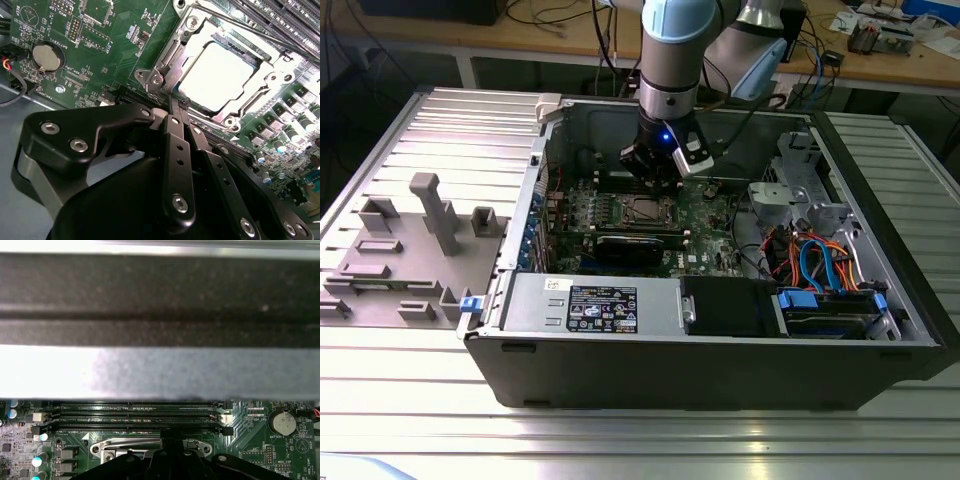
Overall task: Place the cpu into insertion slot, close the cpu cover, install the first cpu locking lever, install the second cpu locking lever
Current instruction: 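Install the second cpu locking lever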
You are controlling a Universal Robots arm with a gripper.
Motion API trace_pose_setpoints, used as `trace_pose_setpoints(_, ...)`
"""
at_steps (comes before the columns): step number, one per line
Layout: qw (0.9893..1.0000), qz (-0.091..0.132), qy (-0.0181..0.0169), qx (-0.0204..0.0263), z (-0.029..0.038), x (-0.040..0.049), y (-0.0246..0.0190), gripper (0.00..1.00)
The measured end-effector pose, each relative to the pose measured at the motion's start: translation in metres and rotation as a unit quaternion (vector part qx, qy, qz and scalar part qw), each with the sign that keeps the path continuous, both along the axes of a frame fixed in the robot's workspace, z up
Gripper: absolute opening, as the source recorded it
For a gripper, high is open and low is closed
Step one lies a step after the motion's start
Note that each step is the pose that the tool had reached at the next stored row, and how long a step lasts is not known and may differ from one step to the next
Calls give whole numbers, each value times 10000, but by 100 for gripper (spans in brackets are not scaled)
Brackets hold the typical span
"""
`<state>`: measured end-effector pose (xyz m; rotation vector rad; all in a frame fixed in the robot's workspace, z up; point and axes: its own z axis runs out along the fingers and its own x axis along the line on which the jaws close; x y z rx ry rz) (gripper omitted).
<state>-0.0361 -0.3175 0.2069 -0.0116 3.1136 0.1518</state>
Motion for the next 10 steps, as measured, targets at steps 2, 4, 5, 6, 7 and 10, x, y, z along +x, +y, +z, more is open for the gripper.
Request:
trace_pose_setpoints(2, 10000, 0, 0, 0, 23, 0, 0, 11)
trace_pose_setpoints(4, 10000, 0, 0, 0, 65, 0, 0, 11)
trace_pose_setpoints(5, 10000, 0, 0, 0, 90, 0, 0, 11)
trace_pose_setpoints(6, 10000, 0, 0, 0, 107, 0, 0, 11)
trace_pose_setpoints(7, 10000, 0, 0, 0, 138, 0, 1, 11)
trace_pose_setpoints(10, 10000, 1, 0, -8, 193, 1, 0, 11)
